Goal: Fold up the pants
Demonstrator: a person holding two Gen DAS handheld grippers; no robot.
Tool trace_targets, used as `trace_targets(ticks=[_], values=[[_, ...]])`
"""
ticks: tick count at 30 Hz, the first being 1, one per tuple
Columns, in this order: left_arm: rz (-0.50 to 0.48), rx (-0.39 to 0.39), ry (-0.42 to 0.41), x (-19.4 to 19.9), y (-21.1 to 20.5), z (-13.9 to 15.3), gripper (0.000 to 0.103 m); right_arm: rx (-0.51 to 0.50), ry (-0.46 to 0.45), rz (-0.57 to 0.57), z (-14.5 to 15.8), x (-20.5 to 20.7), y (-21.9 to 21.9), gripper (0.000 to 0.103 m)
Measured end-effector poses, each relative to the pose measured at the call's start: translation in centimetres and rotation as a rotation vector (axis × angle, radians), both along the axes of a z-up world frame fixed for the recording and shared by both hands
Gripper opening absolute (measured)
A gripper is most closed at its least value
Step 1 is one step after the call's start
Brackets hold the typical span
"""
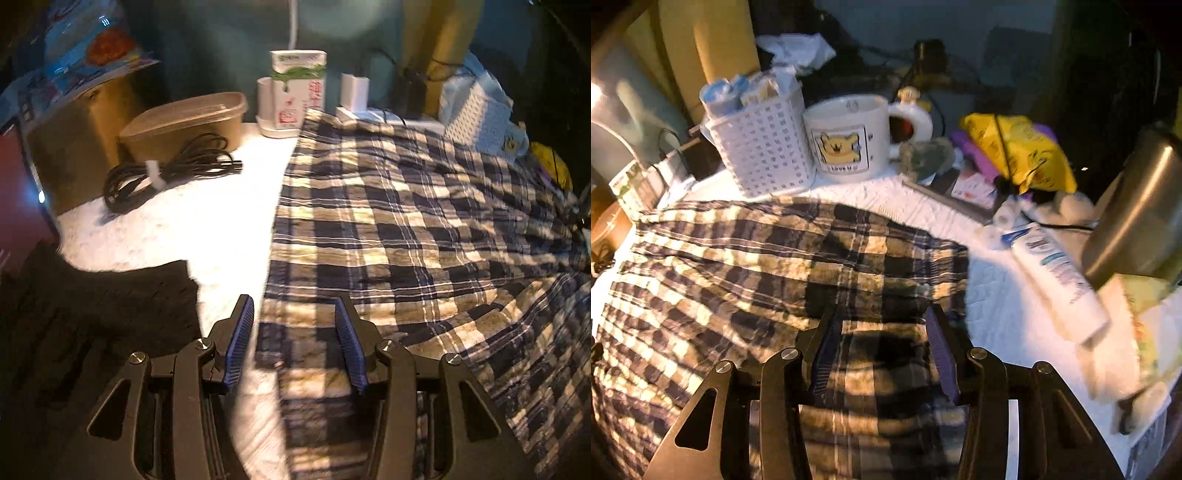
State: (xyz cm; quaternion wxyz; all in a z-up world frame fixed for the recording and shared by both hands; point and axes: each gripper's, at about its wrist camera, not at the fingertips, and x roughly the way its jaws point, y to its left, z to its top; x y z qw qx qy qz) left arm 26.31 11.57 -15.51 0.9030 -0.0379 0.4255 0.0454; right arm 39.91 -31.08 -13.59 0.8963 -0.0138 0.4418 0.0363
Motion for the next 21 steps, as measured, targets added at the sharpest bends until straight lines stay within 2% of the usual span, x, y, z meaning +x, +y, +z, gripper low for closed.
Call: trace_targets(ticks=[9,21], values=[[-0.03,-0.029,-0.093,-5.6,-0.8,3.3,0.047,-0.053,-0.077,0.023,3.2,-6.6,-1.4,0.05],[-0.16,-0.034,-0.153,-13.7,-4.1,4.4,0.047,-0.068,-0.099,-0.012,3.4,-14.9,-4.8,0.05]])
